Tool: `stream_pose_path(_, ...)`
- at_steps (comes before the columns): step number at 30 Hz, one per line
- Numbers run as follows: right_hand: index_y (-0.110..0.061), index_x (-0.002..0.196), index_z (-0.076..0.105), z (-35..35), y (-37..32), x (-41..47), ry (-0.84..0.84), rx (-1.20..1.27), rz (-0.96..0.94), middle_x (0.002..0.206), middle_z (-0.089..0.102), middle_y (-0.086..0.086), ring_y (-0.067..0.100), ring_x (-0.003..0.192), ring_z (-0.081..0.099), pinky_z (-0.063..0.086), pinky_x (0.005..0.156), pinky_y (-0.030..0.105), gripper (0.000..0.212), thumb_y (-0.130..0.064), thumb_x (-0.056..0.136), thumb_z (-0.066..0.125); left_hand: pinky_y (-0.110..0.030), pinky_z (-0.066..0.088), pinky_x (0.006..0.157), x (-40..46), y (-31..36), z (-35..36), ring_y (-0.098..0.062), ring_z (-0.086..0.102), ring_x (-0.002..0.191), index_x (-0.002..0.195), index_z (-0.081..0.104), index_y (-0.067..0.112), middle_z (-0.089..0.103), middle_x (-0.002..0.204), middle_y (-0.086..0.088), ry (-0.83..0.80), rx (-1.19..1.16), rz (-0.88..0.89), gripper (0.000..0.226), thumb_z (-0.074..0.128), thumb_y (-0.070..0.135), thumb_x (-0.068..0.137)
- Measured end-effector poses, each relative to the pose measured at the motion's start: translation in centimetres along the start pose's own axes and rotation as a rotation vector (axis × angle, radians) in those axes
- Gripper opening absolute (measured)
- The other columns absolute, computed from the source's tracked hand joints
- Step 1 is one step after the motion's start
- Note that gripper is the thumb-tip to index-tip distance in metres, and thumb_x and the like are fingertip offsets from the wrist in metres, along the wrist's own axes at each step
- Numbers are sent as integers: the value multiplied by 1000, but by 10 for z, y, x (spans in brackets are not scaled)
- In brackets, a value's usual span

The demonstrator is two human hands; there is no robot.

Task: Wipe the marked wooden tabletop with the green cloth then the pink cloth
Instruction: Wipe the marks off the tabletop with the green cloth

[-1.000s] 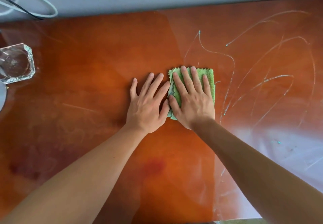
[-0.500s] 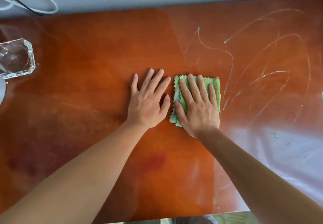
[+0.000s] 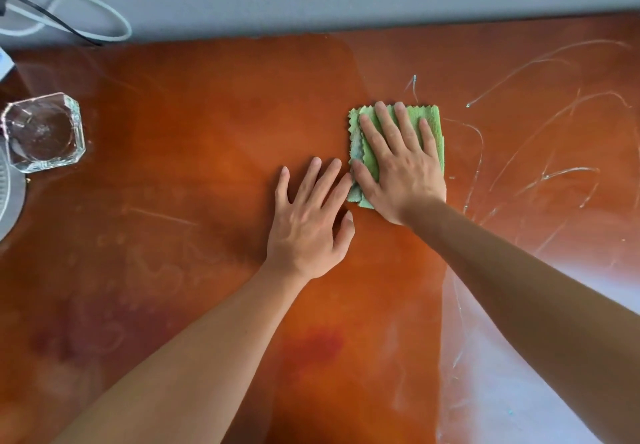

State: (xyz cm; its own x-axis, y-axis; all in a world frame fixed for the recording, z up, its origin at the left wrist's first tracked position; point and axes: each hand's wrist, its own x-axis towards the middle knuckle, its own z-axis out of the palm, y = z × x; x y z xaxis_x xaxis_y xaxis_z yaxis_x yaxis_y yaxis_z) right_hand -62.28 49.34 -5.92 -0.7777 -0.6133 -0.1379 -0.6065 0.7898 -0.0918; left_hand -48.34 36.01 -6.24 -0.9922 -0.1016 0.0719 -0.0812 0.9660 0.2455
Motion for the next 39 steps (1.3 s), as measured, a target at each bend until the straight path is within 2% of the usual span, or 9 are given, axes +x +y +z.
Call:
stream_pose_path(6, -25, 163, 13, -1, 1, 14, 26, 3, -27, 171, 10, 2, 26, 158, 1, 5, 127, 53, 72, -63, 102, 12, -65, 20, 119, -2, 1, 3, -29, 33, 150, 143, 57, 16, 44, 158, -6, 19, -9, -6, 50, 49, 37, 98)
stream_pose_path(11, -25, 163, 9, -2, 2, 11, 14, -1, -20, 171, 6, 2, 25, 158, -2, 2, 127, 50, 72, -63, 102, 8, -63, 21, 120, 0, 2, 2, -28, 35, 149, 143, 57, 17, 47, 156, -6, 32, 3, -3, 50, 50, 38, 98)
stream_pose_path(19, -23, 163, 11, 9, -6, -46, 16, 11, -2, 171, 8, 2, 24, 158, -2, 6, 127, 51, 69, -59, 105, 10, -62, 20, 120, -2, 1, 1, -27, 34, 149, 146, 53, 17, 45, 157, -6, 16, 21, -6, 52, 43, 40, 100)
stream_pose_path(24, -24, 164, 9, 5, -8, -47, -4, 13, 11, 171, 5, 1, 23, 158, -5, 2, 127, 50, 70, -60, 104, 10, -60, 19, 121, 1, 1, -2, -27, 34, 149, 148, 52, 19, 43, 159, -5, -17, 45, -19, 53, 43, 40, 100)
stream_pose_path(30, -24, 163, 13, 6, -3, -39, 10, 8, 0, 171, 8, 2, 24, 158, -1, 4, 127, 50, 71, -61, 103, 14, -56, 27, 112, 11, 1, -2, -28, 39, 143, 143, 54, 22, 42, 158, -6, 9, 61, -35, 51, 48, 40, 95)
stream_pose_path(36, -27, 163, 7, 1, 7, -7, -1, -13, -9, 171, 4, 1, 23, 158, -5, 3, 127, 51, 72, -65, 102, 9, -64, 10, 121, 61, -22, -2, -30, 20, 155, 152, 44, 28, 28, 166, -5, -37, 82, -120, 56, 41, 47, 100)
stream_pose_path(39, -26, 163, 8, 0, 11, 4, 9, -18, -11, 171, 5, 1, 23, 158, -5, 3, 127, 50, 72, -65, 102, 10, -65, 9, 122, 70, -25, 5, -30, 19, 155, 153, 42, 29, 29, 166, -4, -27, 81, -142, 56, 38, 49, 101)
